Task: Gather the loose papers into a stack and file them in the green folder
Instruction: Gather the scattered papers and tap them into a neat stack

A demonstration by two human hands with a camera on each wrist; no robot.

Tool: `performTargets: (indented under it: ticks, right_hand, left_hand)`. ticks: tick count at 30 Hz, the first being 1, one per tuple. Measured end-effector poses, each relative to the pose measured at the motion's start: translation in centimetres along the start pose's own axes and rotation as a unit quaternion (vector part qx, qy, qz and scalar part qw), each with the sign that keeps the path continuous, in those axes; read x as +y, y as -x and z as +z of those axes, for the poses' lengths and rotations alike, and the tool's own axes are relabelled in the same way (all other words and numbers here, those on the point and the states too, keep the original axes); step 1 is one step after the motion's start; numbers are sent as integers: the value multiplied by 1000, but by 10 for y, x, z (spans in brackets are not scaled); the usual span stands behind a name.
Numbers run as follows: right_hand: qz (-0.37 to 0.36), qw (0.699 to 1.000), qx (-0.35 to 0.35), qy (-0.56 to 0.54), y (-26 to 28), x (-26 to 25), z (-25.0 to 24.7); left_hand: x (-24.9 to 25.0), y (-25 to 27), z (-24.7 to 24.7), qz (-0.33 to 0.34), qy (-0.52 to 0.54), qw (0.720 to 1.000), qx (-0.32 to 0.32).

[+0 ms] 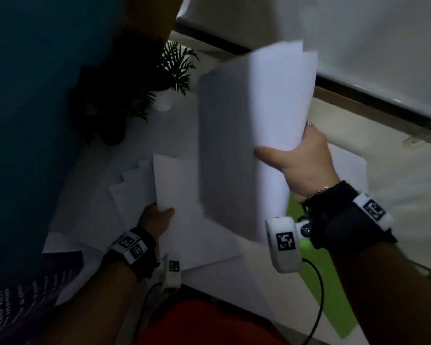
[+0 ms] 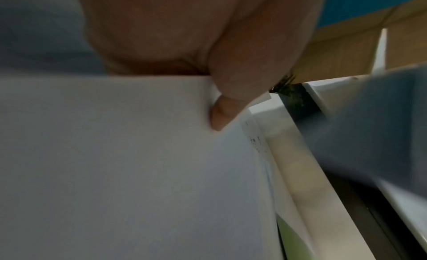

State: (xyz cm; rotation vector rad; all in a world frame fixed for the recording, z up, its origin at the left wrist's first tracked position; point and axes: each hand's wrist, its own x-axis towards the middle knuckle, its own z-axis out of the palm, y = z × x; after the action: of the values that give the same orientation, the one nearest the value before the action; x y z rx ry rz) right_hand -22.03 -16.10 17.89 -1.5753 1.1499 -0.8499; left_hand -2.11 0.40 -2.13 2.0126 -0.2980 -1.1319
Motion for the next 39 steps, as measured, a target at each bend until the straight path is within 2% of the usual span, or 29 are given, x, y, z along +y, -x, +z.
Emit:
performTargets:
  ticks: [4,5,7,9,12,17,20,22,24,25,27,29,30,31,32,34,36,37,39]
  right_hand:
    - [191,981,-17,-40,-4,92,17]
    - [233,972,-19,-9,-4,114,23]
    - [267,956,-33,114,-9,151,34]
    - [251,943,-40,213,-13,168,42]
    - [185,946,-58,261,-17,171,52]
    - [141,916,-194,323,-9,175,92]
    - [114,884,-188,413,-3,183,100]
    - [118,908,-162,367,-4,187,96]
    - [162,957,-154,183,-6,185,89]
    - [185,967,-150,92,-5,182,84]
    - [201,968,-151,-16,-2,171,73]
    - [204,967,-144,-43,1,155,58]
    - [200,970,-135,-38,1,149,48]
    - [191,974,-120,-27,1,144,37]
    - [178,979,-99,-6,-2,141,25]
    - [139,987,-62,55,-5,132,4]
    - [98,988,-33,116,-8,123,-12]
    - [88,987,-23,134,-10,120,-18]
    - [79,985,-8,152,-12,118,-26]
  left_hand:
    - [-1,0,-11,-16,62,997,-38]
    - [-3,0,-13,-26,69,996,-46]
    - [-6,-2,-19,-44,76,995,-47]
    - [-7,-5,-23,-51,105,992,-49]
    - [-2,-6,-22,-42,117,992,-38]
    - [5,-1,-5,56,-10,998,10]
    - [4,2,-4,92,12,995,27]
    - [3,2,-10,106,53,993,24]
    - [1,1,-21,116,99,988,10]
    - [1,2,-26,118,120,986,-7]
    - [6,0,-29,109,141,983,-51]
    - [17,0,-22,113,122,983,-74]
    - [21,-3,-17,125,94,986,-58]
    - [22,-6,-13,128,45,991,-10]
    - [22,-11,-9,106,-22,992,64]
    - [16,-14,-8,-17,-111,973,202]
    - [5,-14,-8,-131,-123,960,215]
    - [0,-14,-5,-154,-138,956,207]
    - [-3,-16,4,-146,-182,951,202]
